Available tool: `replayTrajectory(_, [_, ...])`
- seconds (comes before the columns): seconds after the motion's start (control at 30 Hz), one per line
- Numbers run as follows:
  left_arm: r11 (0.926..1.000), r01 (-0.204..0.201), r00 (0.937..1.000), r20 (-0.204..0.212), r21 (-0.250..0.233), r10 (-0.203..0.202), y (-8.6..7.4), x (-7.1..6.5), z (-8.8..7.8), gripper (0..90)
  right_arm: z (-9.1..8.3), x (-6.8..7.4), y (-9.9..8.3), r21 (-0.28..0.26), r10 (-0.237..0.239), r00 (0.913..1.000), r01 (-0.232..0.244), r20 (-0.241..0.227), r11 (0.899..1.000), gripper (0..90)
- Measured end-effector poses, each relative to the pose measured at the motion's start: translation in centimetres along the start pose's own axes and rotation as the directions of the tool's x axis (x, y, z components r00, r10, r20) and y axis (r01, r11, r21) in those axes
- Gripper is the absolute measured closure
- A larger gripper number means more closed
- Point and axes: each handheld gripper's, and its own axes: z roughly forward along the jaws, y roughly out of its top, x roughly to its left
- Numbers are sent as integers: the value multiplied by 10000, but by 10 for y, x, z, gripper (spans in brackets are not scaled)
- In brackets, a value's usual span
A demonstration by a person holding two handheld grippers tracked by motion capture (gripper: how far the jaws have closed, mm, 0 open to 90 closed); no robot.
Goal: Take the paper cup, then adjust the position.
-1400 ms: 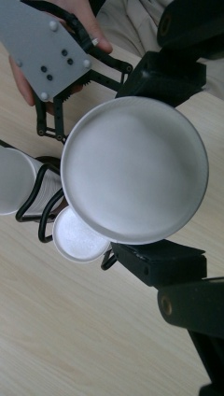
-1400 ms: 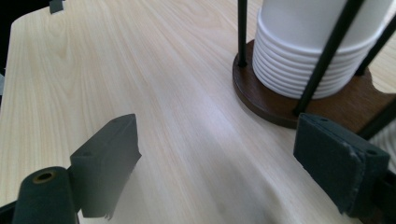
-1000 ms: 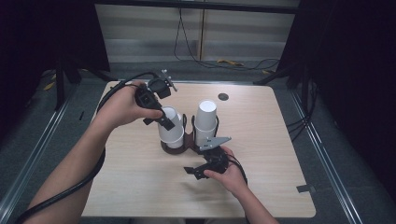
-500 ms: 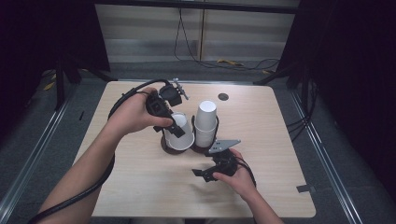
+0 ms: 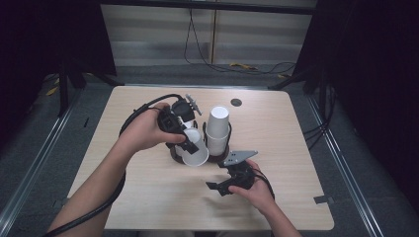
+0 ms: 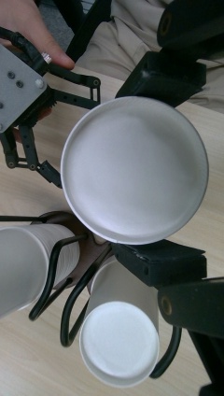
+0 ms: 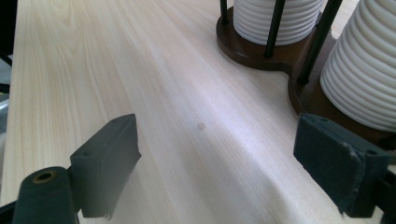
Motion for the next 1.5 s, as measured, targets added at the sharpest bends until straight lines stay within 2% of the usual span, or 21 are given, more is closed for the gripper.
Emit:
replayTrajectory(0.2, [10000,-45,10000,-7,76,45,-1,-7,6,329,-3,4,-5,26,-157,9999,157,12,9999,140])
replayTrajectory(0.27, [9995,-236,9997,-6,202,236,-1,-10,9,328,-3,5,-5,29,-207,9998,207,-6,9998,140])
replayTrajectory(0.3, [9996,-141,9999,-10,235,141,-1,-12,11,329,-4,5,-5,7,-226,9997,227,-36,9997,140])
replayTrajectory(0.43, [9989,-209,9998,-54,430,212,-1,-16,20,329,-6,6,-4,-123,-272,9996,271,-68,9996,139])
replayTrajectory(0.5, [9984,-299,9995,61,475,296,-1,-16,23,329,-8,6,-4,-211,-236,9997,233,-119,9995,139])
replayTrajectory(0.53, [9987,-167,9998,104,477,162,-1,-17,25,328,-8,7,-5,-232,-237,9996,234,-146,9995,139])
replayTrajectory(0.67, [9992,-120,9998,180,375,113,-1,-17,31,328,-10,6,-7,-302,-265,9995,259,-181,9992,139])
replayTrajectory(0.83, [9988,-265,9991,350,419,250,-3,-15,38,328,-10,5,-8,-444,-151,9995,139,-277,9989,139])
replayTrajectory(0.87, [9991,-147,9991,414,407,130,-4,-15,39,329,-10,5,-8,-461,-132,9996,120,-261,9989,139])
replayTrajectory(0.97, [9995,-174,9989,449,274,161,-7,-14,41,329,-10,8,-9,-497,-186,9992,169,-347,9986,139])
replayTrajectory(1.0, [9997,-41,9989,466,241,29,-8,-14,42,328,-10,8,-10,-514,-203,9990,182,-409,9985,139])
replayTrajectory(1.07, [9992,-212,9984,532,329,194,-9,-12,44,328,-10,10,-10,-469,-276,9990,259,-365,9986,139])
replayTrajectory(1.1, [9997,-54,9986,531,230,42,-10,-13,45,329,-11,11,-10,-475,-269,9989,251,-384,9986,139])
replayTrajectory(1.13, [9994,-187,9982,580,293,169,-11,-12,47,329,-11,11,-11,-501,-296,9988,277,-382,9984,139])
replayTrajectory(1.23, [9994,-86,9983,577,336,66,-12,-12,50,329,-14,13,-12,-533,-267,9990,248,-366,9983,139])
replayTrajectory(1.3, [9989,-229,9976,660,416,202,-12,-12,51,328,-15,12,-11,-572,-259,9991,240,-332,9981,139])
replayTrajectory(1.37, [9992,-76,9975,699,386,48,-11,-13,53,329,-17,12,-10,-689,-293,9989,266,-378,9973,139])
replayTrajectory(1.5, [9991,-115,9969,783,416,82,-11,-12,57,328,-18,11,-9,-789,-311,9987,279,-400,9965,139])
